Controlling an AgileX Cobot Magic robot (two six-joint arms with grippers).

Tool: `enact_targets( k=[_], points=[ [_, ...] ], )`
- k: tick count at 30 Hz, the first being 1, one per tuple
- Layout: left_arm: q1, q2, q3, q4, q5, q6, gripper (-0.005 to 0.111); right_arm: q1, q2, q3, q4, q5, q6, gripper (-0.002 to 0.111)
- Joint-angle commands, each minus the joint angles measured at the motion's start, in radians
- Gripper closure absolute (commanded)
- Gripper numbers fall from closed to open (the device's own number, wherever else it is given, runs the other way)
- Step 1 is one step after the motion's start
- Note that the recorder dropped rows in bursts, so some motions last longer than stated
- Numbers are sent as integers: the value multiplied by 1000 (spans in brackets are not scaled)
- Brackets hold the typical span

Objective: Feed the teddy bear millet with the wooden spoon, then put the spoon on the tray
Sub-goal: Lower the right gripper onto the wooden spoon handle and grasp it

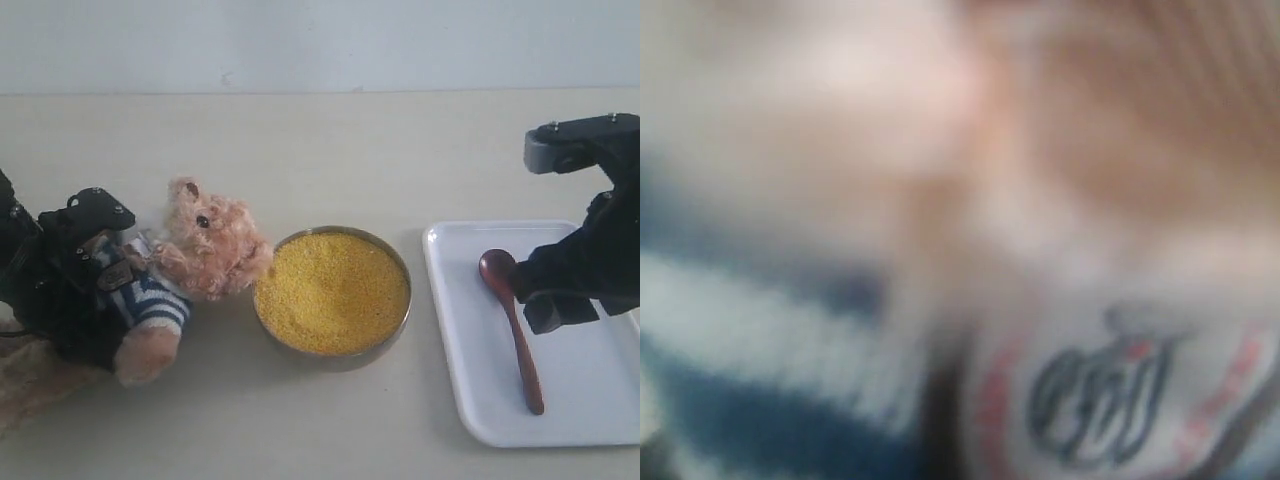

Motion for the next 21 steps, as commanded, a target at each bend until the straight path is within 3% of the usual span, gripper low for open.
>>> enact_targets(
  k=[1,14,21],
  points=[
    [-1,-34,5,15,-19,-25,101,1,58,-5,-20,-28,17,44],
    [-1,-301,5,8,29,-6,103,1,205,-5,-19,-86,18,45],
    [-1,-332,5,8,58,-17,103,1,302,-5,-19,-119,14,45]
  ],
)
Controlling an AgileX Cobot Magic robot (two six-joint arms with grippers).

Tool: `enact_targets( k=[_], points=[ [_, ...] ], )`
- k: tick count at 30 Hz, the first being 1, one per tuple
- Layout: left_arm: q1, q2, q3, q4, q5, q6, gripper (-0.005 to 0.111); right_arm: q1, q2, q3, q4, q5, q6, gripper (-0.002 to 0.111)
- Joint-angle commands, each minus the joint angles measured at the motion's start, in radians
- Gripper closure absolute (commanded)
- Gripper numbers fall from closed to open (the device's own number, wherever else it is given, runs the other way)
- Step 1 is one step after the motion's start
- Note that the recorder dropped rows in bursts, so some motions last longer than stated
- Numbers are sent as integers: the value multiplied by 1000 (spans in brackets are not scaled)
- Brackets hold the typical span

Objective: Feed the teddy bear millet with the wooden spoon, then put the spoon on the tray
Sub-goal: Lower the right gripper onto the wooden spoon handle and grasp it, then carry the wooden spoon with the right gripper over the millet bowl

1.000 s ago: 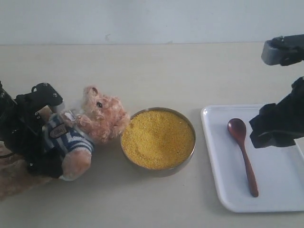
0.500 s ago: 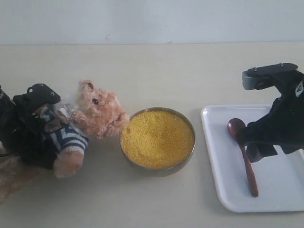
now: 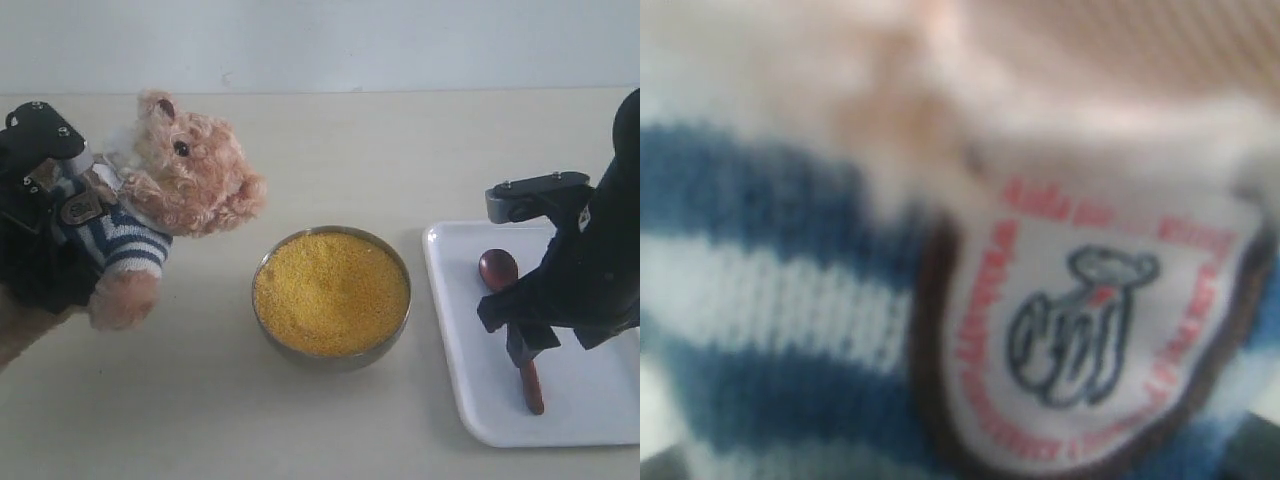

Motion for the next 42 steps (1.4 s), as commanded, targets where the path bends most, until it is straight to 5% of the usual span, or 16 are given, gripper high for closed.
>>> enact_targets(
  k=[1,7,10,16,26,30,36,42],
  points=[
    [-1,-14,-2,-6,-3,-9,103,1,60,-4,-5,-47,-2,45],
    [-1,-14,-2,-13,-32,-9,103,1,135,-4,-5,-156,-2,45],
    [-1,-14,-2,-13,-33,-9,103,1,174,-4,-5,-174,-2,54],
    [-1,-14,25,-13,-64,-9,103,1,199,-4,-5,-174,5,108],
    [-1,-14,35,-13,-118,-9,103,18,-26,-80,-50,4,-110,109],
    [-1,-6,35,-13,-136,-9,103,171,-86,-189,-207,183,-152,109],
    [-1,26,35,-17,-145,-9,103,511,-13,-301,-721,402,-44,109],
    [-1,29,35,-17,-155,-9,103,673,100,-317,-760,402,-107,109]
  ],
)
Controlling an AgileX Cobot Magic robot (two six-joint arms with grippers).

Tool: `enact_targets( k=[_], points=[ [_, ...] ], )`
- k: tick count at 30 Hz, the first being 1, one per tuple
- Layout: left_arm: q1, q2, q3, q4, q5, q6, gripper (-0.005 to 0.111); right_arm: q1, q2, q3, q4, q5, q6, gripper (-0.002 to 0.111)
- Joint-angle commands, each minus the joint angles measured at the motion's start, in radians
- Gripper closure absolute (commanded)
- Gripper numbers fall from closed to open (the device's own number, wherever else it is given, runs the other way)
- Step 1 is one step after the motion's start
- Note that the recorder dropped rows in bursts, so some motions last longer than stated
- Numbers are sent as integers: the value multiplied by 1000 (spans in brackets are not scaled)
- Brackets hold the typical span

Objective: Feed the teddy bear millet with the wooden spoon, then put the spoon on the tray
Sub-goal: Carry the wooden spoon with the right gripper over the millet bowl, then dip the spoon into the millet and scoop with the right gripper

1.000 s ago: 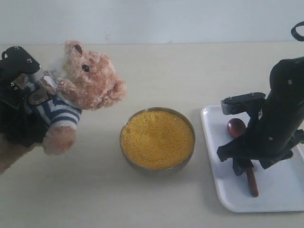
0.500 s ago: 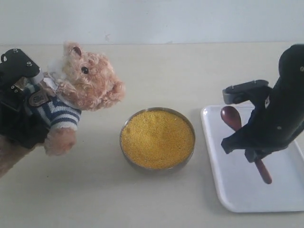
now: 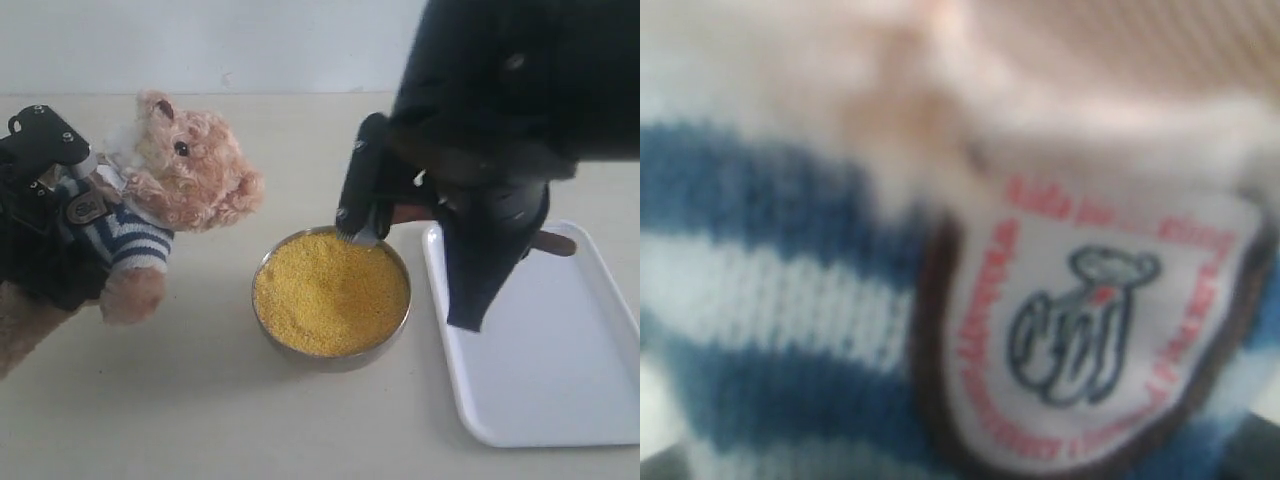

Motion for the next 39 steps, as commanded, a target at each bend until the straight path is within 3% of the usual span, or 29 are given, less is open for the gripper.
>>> enact_targets(
  k=[1,6,18,23,35,39],
  points=[
    [-1,-2,1,-15,-28,-9,103,109,89,-7,-79,11,-38,109],
    [-1,-2,1,-15,-32,-9,103,177,135,-7,-293,11,-24,109],
    [-1,-2,1,-34,-37,-9,103,142,237,23,-448,11,7,109],
    [-1,-2,1,-34,-58,-9,103,146,235,161,-454,11,7,109],
    [-1,-2,1,-34,-62,-9,103,244,235,166,-441,-13,7,109],
    [-1,-2,1,-34,-62,-9,103,243,235,166,-338,-44,-73,109]
  ],
)
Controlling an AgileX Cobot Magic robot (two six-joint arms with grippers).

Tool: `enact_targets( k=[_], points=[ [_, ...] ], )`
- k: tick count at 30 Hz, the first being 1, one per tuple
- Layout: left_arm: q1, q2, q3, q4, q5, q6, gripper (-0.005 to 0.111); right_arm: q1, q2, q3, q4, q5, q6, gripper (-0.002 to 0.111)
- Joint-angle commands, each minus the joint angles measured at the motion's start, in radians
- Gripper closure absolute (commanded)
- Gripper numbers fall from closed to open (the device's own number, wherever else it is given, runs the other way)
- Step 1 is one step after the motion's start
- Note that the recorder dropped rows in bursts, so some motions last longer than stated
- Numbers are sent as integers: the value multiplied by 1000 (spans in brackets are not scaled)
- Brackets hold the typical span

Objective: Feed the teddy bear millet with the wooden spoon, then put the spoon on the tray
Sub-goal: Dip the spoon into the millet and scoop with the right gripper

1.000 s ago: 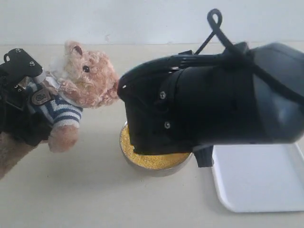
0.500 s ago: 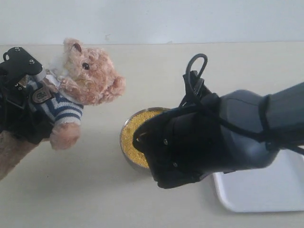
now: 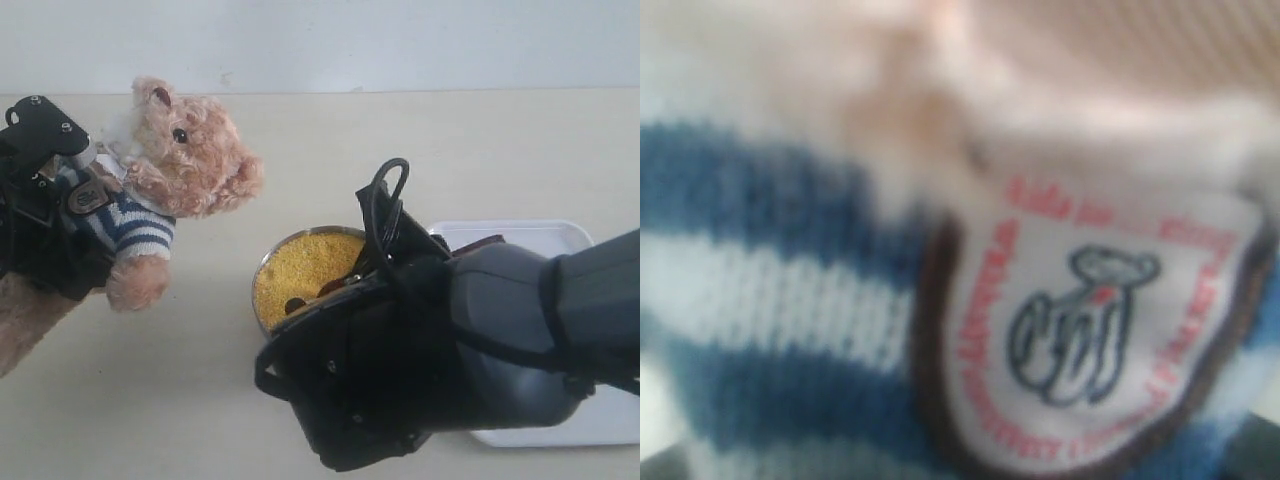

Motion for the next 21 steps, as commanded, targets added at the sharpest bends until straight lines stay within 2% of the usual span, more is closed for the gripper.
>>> enact_targets(
  k=[1,4,13,21],
  points=[
    [-1,-4,1,-12,-17,-9,103,3,-5,7,121,-34,-102,109],
    [-1,-4,1,-12,-17,-9,103,3,-5,7,180,-36,-167,109],
    [-1,-4,1,-12,-17,-9,103,3,-5,5,189,-30,-167,109],
    [-1,-4,1,-19,-17,-9,103,0,-5,-107,274,-43,-161,109]
  ],
)
